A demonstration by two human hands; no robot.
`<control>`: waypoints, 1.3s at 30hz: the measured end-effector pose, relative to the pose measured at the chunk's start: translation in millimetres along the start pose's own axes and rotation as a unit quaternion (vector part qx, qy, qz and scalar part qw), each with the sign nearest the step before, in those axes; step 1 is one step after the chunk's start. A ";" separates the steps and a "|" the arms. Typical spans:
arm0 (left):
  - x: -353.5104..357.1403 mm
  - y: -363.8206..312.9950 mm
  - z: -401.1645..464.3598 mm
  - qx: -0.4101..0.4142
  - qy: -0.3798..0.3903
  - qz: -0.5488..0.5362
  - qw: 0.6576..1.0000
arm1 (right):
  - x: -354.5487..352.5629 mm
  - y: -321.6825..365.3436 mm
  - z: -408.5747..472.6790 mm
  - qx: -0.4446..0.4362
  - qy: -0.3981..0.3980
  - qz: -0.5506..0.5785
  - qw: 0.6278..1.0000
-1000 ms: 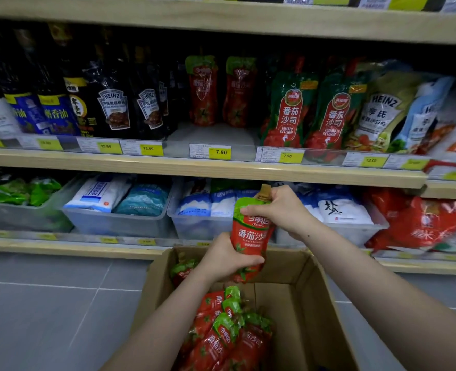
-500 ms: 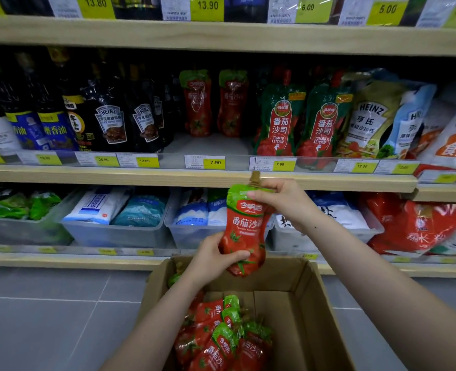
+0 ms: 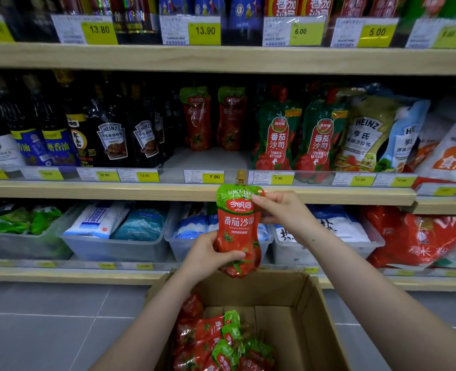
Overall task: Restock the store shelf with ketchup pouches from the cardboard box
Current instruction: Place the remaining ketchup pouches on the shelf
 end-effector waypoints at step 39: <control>-126.2 -74.7 145.9 0.122 -0.151 0.075 0.978 | 6.0 48.5 110.4 -0.181 -0.192 -0.175 0.949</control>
Point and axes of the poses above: each hand's wrist, its own z-axis towards the middle knuckle, its own x-axis out of the palm, y = z × x, the point moved 8 cm from there along z, towards the middle knuckle, and after that the axes turned 10 degrees about z, right-handed, at the moved point
